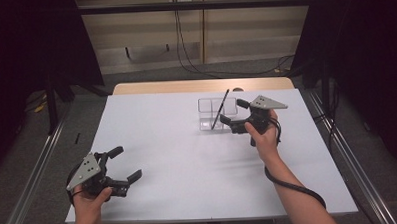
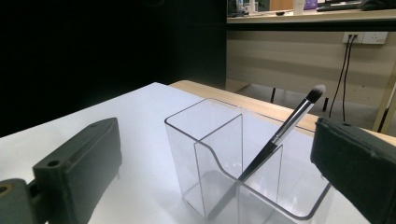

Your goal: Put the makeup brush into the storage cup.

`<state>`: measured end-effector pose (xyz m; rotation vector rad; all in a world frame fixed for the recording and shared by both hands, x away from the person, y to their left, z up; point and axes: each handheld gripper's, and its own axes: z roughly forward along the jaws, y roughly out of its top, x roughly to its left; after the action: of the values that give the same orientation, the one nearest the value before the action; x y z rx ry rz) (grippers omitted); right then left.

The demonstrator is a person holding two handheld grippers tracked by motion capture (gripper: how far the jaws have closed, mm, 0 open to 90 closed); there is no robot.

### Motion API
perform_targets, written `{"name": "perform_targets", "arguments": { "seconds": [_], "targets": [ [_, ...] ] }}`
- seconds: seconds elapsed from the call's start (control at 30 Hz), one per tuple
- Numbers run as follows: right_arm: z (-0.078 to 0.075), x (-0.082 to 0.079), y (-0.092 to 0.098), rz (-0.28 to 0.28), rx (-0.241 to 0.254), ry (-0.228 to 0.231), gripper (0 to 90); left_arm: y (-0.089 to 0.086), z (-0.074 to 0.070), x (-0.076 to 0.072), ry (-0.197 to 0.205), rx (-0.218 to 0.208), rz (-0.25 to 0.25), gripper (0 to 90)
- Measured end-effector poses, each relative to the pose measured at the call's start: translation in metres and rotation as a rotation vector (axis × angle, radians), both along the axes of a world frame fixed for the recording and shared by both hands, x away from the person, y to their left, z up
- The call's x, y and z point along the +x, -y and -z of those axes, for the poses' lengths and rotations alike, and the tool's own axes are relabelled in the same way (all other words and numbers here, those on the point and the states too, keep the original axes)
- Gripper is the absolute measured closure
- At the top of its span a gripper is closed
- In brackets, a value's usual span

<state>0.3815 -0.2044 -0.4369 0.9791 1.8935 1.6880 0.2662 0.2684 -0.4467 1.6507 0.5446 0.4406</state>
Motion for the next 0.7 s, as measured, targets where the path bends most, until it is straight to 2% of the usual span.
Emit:
{"name": "perform_targets", "arguments": {
  "seconds": [0.7],
  "targets": [
    [-0.003,-0.017,0.016,-0.009,-0.011,0.021,1.6,0.002,0.0,0.001,0.001,0.017,0.009,0.0]
  ]
}}
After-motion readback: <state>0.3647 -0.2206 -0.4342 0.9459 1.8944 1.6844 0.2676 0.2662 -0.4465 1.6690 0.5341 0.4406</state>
